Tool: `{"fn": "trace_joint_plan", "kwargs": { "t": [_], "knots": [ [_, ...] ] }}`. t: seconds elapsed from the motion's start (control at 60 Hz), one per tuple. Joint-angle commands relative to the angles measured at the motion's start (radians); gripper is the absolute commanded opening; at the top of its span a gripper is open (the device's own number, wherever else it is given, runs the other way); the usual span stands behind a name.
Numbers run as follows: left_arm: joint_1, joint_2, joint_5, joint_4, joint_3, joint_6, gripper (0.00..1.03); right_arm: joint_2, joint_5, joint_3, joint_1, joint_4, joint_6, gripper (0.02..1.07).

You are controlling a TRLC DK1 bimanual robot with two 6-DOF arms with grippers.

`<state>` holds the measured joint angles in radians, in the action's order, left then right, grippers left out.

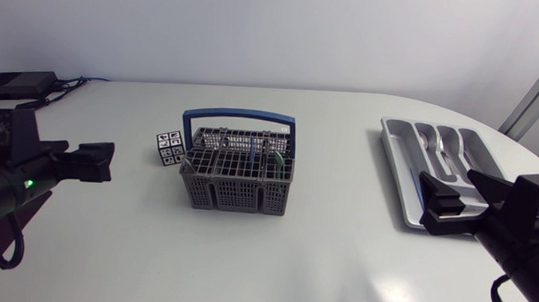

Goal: Transfer all utensils from the basket to the drawer tray.

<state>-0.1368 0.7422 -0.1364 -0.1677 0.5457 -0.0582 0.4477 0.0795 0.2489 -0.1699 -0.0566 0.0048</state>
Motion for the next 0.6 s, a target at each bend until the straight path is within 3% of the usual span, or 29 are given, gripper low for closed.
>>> {"fn": "trace_joint_plan", "kwargs": {
  "t": [0.0, 0.167, 0.317, 0.583],
  "knots": [
    [-0.037, 0.091, -0.014, -0.066, 0.100, 0.004, 0.97, 0.054, 0.037, 0.046, -0.048, -0.009, 0.026, 1.02],
    [-0.103, 0.214, -0.012, -0.245, 0.226, -0.009, 0.96, 0.126, 0.106, 0.092, -0.117, 0.009, 0.041, 1.02],
    [-0.144, 0.290, 0.035, -0.349, 0.304, -0.103, 0.93, 0.149, 0.140, 0.110, -0.155, 0.015, 0.052, 1.02],
    [-0.190, 0.405, 0.075, -0.461, 0.453, -0.011, 0.94, 0.192, 0.163, 0.142, -0.177, 0.040, 0.078, 1.02]
  ]
}}
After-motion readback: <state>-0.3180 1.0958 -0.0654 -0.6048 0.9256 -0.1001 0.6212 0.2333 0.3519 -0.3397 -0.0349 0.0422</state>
